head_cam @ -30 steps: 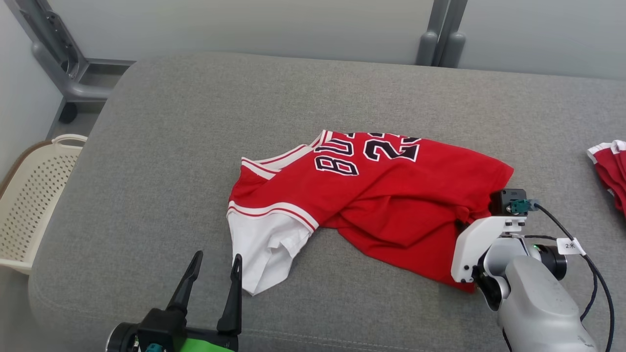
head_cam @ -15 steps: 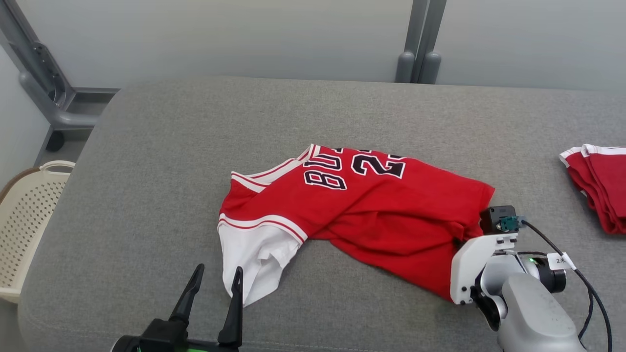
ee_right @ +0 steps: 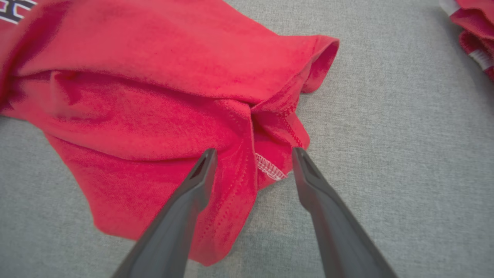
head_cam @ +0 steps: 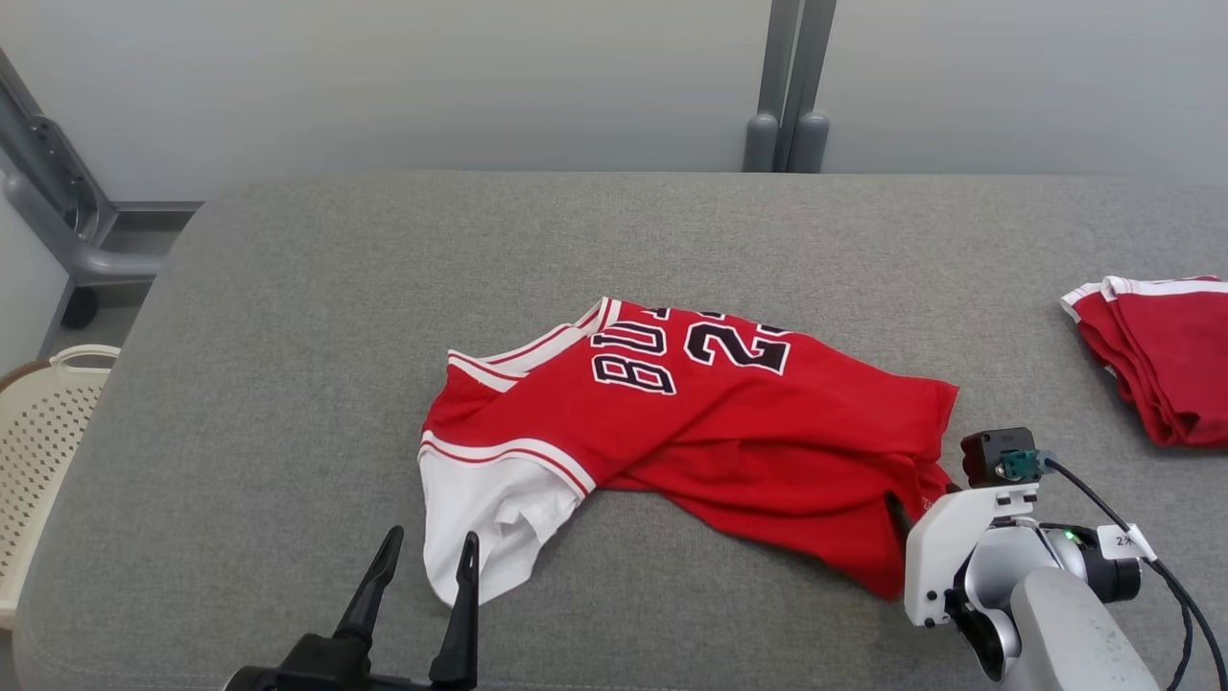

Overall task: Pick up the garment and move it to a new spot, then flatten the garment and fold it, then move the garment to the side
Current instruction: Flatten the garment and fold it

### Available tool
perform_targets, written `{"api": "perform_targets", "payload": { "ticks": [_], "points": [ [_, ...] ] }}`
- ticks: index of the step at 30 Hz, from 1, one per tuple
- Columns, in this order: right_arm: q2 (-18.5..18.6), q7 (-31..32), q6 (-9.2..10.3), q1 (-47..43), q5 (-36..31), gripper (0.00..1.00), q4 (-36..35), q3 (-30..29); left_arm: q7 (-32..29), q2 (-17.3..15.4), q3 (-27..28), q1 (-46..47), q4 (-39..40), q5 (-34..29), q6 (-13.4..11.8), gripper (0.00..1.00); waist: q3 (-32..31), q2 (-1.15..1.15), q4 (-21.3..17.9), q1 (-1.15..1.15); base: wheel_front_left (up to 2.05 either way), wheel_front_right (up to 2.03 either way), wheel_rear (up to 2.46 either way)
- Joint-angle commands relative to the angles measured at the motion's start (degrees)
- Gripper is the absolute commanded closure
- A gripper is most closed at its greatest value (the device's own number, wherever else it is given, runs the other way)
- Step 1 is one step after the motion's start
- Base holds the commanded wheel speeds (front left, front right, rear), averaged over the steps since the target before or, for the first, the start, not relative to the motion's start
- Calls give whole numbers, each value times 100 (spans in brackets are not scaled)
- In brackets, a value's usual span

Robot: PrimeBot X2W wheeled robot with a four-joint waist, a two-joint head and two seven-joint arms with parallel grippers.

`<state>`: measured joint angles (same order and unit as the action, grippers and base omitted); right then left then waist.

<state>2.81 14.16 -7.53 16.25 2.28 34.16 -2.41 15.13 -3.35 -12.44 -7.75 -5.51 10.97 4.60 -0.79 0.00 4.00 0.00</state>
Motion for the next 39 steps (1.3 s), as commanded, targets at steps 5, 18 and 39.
{"api": "perform_targets", "payload": {
  "ticks": [5, 18, 39],
  "points": [
    [20, 146, 9, -141, 125, 0, -346, 101, 4, 2, 0, 19, -1, -40, 41, 0, 42, 0, 40, 0, 0, 0, 0],
    [18, 426, 9, -180, 121, 100, -532, 55, 5, 18, 49, 138, -27, -48, 55, 0, 156, 0, 142, 0, 0, 0, 0],
    [148, 1015, 9, -973, 344, 100, -3448, -321, 4, 35, 68, 162, -11, -28, 24, 0, 154, 0, 9, 0, 0, 0, 0]
  ]
}}
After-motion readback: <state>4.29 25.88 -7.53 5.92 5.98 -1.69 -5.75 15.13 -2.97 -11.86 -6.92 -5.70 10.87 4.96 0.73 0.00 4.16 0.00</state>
